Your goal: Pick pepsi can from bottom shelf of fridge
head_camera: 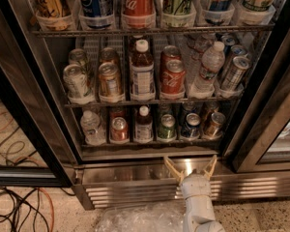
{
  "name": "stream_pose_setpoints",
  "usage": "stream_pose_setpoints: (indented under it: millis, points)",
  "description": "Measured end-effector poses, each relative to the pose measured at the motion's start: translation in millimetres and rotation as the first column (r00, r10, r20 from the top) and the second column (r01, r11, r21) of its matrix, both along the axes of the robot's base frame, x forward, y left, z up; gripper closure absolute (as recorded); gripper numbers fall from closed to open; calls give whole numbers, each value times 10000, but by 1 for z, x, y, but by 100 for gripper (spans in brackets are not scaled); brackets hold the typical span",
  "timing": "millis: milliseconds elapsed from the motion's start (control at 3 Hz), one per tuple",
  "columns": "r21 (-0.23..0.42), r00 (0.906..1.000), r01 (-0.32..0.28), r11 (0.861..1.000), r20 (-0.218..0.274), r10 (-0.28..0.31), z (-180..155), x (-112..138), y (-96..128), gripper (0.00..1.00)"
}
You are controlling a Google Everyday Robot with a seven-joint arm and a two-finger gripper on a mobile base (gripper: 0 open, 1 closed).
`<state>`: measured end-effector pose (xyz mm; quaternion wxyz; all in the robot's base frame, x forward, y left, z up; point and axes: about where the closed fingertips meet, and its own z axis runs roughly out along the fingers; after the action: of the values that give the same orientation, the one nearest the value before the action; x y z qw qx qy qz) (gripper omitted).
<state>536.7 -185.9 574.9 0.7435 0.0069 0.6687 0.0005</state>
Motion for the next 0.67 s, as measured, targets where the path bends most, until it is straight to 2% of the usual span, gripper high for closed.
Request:
stream_pose_setpoints:
  millis: [667]
  points:
    - [101, 9983, 327, 9994, 475, -332, 1, 21, -17, 0]
